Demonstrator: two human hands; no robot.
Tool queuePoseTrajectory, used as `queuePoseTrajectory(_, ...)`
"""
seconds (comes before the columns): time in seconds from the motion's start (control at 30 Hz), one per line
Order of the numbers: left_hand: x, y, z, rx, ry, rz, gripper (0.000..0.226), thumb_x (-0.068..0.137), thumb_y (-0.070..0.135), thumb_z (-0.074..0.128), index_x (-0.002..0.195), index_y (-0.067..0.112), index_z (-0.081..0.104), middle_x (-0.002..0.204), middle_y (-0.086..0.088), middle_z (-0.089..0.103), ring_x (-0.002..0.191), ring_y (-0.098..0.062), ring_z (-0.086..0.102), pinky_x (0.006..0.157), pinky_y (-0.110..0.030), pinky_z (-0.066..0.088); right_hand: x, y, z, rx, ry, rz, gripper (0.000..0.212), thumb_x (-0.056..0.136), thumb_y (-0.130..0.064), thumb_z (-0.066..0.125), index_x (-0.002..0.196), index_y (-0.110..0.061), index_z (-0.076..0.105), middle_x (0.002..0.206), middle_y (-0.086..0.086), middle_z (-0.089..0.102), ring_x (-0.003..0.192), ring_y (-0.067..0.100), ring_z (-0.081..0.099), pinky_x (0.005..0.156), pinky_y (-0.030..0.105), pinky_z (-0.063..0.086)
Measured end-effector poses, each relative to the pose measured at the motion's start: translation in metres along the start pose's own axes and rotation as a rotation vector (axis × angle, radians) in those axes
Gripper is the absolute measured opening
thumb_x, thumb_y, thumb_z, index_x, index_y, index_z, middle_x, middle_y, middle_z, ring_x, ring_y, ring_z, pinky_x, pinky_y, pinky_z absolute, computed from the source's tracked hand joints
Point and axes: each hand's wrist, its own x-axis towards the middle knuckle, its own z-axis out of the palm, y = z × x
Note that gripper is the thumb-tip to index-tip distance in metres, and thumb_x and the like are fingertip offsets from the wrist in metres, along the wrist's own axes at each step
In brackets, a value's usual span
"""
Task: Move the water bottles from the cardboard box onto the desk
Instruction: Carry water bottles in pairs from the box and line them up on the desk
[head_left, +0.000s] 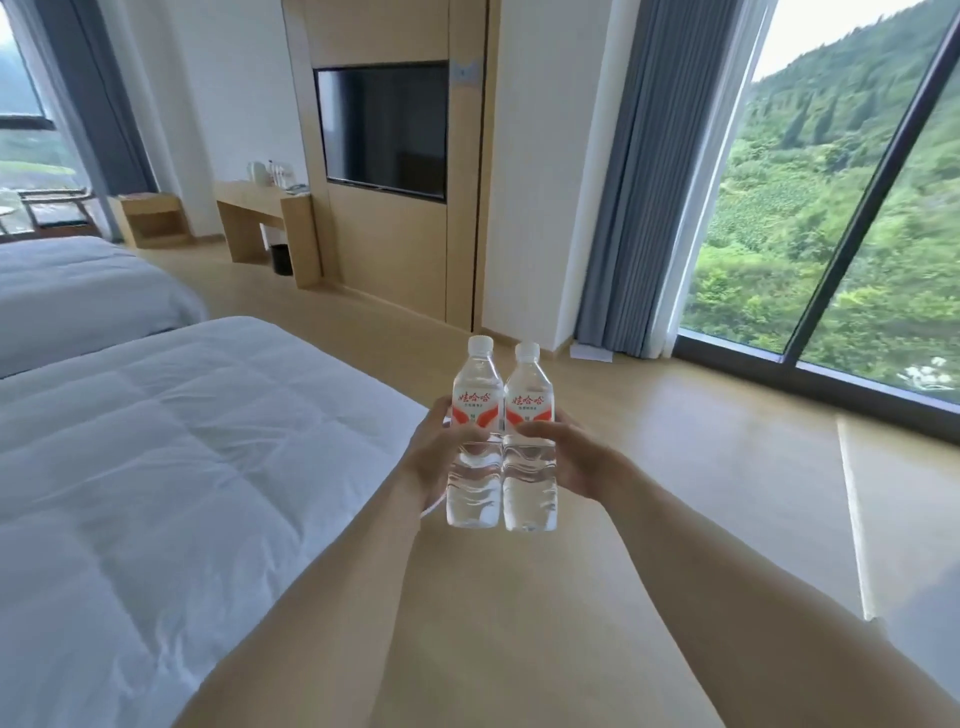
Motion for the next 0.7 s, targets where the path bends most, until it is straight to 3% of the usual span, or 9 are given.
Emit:
queuePoseTrajectory(0.2, 0.111, 0.028, 0.002, 0.020, -0.088, -0.002, 0.068, 0.062, 0.009, 0.080, 0.124, 0.019, 0.055, 0.123, -0.023, 0.063, 0.113, -0.044, 0.063, 0.085, -0.058, 0.059, 0.068, -0.035, -0.037, -0.004, 0.165, -0.065, 0.057, 0.082, -0.008, 0.074, 0.135, -0.017, 0.053, 0.128, 0.020, 0.065, 0.112, 0.037, 0.067, 0.079, 0.041, 0.059)
queuePoseTrajectory(0.37, 0.180, 0.033, 0.012, -0.016, -0.155, -0.027, 0.068, 0.060, 0.007, 0.080, 0.122, 0.018, 0.055, 0.125, -0.026, 0.059, 0.117, -0.050, 0.058, 0.073, -0.050, 0.060, 0.112, -0.058, -0.073, -0.002, 0.225, -0.091, 0.058, 0.079, -0.007, 0.074, 0.133, -0.017, 0.055, 0.127, 0.021, 0.066, 0.108, 0.035, 0.069, 0.079, 0.042, 0.059)
queuePoseTrajectory(0.5, 0.234, 0.035, 0.019, -0.016, -0.178, -0.024, 0.069, 0.059, 0.007, 0.080, 0.122, 0.018, 0.055, 0.125, -0.026, 0.059, 0.116, -0.050, 0.059, 0.071, -0.047, 0.060, 0.147, -0.072, -0.104, -0.013, 0.235, -0.120, 0.059, 0.076, -0.008, 0.074, 0.132, -0.015, 0.055, 0.129, 0.024, 0.063, 0.113, 0.041, 0.065, 0.088, 0.052, 0.057)
queuePoseTrajectory(0.6, 0.278, 0.037, 0.026, 0.010, -0.184, 0.006, 0.070, 0.059, 0.010, 0.081, 0.123, 0.020, 0.055, 0.123, -0.024, 0.062, 0.114, -0.047, 0.062, 0.074, -0.050, 0.060, 0.174, -0.083, -0.128, -0.046, 0.267, -0.144, 0.062, 0.073, -0.010, 0.074, 0.132, -0.014, 0.055, 0.131, 0.026, 0.061, 0.120, 0.046, 0.059, 0.101, 0.063, 0.047)
queuePoseTrajectory(0.7, 0.326, 0.040, 0.038, 0.081, -0.172, 0.057, 0.070, 0.061, 0.012, 0.081, 0.125, 0.022, 0.055, 0.118, -0.018, 0.068, 0.110, -0.040, 0.066, 0.090, -0.060, 0.056, 0.206, -0.098, -0.162, -0.066, 0.288, -0.165, 0.053, 0.075, -0.007, 0.074, 0.125, -0.014, 0.059, 0.123, 0.023, 0.066, 0.113, 0.043, 0.064, 0.098, 0.062, 0.049)
